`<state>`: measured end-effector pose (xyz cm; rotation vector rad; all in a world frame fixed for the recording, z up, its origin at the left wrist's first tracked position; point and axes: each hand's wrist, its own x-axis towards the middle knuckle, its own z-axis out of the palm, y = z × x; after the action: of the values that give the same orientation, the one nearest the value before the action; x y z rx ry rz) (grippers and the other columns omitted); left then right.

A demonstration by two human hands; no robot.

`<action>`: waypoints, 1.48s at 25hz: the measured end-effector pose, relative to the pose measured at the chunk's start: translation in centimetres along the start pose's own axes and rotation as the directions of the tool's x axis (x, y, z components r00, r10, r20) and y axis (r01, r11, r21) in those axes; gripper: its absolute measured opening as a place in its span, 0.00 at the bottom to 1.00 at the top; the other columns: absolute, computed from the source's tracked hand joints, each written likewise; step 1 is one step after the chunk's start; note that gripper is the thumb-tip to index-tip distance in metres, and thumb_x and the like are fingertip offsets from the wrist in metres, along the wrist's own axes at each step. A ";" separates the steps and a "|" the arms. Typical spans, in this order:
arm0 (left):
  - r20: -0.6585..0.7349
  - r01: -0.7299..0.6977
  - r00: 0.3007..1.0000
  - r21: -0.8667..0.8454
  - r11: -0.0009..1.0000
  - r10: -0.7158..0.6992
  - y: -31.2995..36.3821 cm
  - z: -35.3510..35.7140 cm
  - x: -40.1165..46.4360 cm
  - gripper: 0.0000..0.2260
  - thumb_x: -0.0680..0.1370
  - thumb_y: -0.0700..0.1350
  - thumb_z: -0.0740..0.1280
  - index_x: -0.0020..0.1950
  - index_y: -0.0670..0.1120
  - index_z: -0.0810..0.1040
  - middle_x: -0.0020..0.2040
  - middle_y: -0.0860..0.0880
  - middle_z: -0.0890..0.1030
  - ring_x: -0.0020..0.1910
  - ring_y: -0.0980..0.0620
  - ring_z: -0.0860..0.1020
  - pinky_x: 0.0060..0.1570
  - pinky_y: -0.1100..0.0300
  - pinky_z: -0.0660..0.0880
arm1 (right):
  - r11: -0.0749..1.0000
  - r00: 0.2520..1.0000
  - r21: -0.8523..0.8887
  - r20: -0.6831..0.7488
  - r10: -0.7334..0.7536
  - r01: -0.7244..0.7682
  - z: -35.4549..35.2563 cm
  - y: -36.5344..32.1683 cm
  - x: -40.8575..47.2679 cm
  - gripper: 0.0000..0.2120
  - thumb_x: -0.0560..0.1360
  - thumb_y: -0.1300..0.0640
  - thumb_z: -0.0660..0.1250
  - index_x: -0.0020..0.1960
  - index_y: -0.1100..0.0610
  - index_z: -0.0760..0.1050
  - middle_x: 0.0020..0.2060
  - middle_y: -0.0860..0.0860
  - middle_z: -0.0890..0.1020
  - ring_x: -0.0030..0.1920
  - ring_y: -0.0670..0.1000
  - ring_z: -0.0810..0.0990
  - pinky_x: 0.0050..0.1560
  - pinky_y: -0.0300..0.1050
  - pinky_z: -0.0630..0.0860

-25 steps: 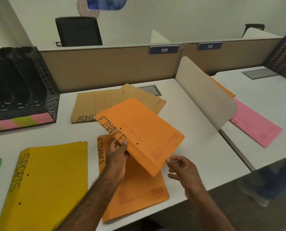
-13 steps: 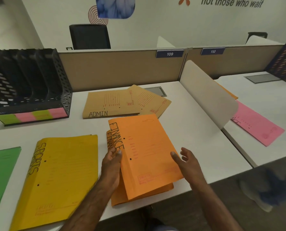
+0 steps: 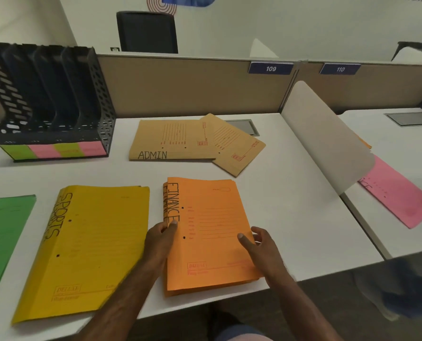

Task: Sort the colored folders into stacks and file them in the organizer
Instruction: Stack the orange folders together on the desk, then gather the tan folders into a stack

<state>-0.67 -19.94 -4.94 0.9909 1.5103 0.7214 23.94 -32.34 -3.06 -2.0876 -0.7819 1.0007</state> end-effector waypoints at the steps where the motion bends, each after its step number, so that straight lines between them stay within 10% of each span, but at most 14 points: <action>1: -0.040 -0.047 0.998 0.065 0.997 0.050 -0.1 0.0 0.3 0.12 0.84 0.52 0.68 0.59 0.45 0.84 0.48 0.47 0.86 0.50 0.42 0.86 0.53 0.41 0.84 | 0.999 1.000 -0.036 -0.002 -0.002 0.002 0.1 0.2 0.4 0.35 0.78 0.35 0.71 0.79 0.49 0.67 0.73 0.52 0.77 0.61 0.50 0.77 0.61 0.51 0.76; 8: -0.141 -0.161 0.971 0.202 0.966 0.192 1.0 0.1 2.9 0.15 0.83 0.49 0.70 0.65 0.43 0.82 0.57 0.45 0.83 0.56 0.46 0.82 0.49 0.55 0.79 | 0.964 0.993 -0.245 -0.029 -0.111 0.101 -0.4 -0.7 4.4 0.26 0.78 0.37 0.72 0.72 0.46 0.75 0.70 0.51 0.77 0.70 0.54 0.76 0.70 0.57 0.76; 13: -0.205 -0.169 0.961 0.088 0.982 0.184 5.1 1.2 6.7 0.20 0.82 0.53 0.70 0.72 0.48 0.75 0.56 0.50 0.80 0.50 0.58 0.79 0.41 0.59 0.78 | 0.964 0.981 -0.183 0.010 -0.192 0.191 -0.5 -5.2 10.9 0.25 0.79 0.40 0.73 0.72 0.48 0.76 0.68 0.50 0.78 0.65 0.49 0.77 0.62 0.48 0.75; 22: -0.040 0.035 0.998 -0.236 0.971 -0.046 12.2 8.5 16.5 0.17 0.83 0.51 0.70 0.69 0.45 0.78 0.57 0.45 0.86 0.55 0.48 0.87 0.51 0.58 0.85 | 0.949 0.952 -0.086 -0.032 -0.306 0.302 3.1 -15.3 27.3 0.23 0.80 0.43 0.72 0.68 0.55 0.79 0.57 0.49 0.83 0.57 0.49 0.81 0.56 0.47 0.78; 30: 0.142 0.290 0.957 -0.535 0.794 -0.253 13.4 11.3 22.0 0.15 0.85 0.44 0.68 0.66 0.35 0.75 0.61 0.34 0.82 0.60 0.40 0.84 0.62 0.51 0.81 | 0.979 0.983 -0.126 -0.068 -0.169 0.159 6.6 -18.3 34.3 0.20 0.71 0.36 0.78 0.36 0.50 0.78 0.33 0.43 0.82 0.36 0.45 0.79 0.34 0.41 0.69; 37: 0.199 0.318 0.948 -0.610 0.726 -0.249 14.0 13.1 22.4 0.15 0.85 0.38 0.65 0.70 0.33 0.73 0.64 0.33 0.81 0.61 0.40 0.84 0.62 0.50 0.80 | 0.957 0.990 0.288 0.138 -0.018 -0.022 5.8 -18.3 34.3 0.12 0.70 0.54 0.84 0.43 0.61 0.85 0.37 0.55 0.89 0.38 0.54 0.87 0.36 0.45 0.83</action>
<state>14.70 5.22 -5.55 0.2587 1.1538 0.8606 33.03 5.82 -5.61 -1.7829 -0.6565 1.1958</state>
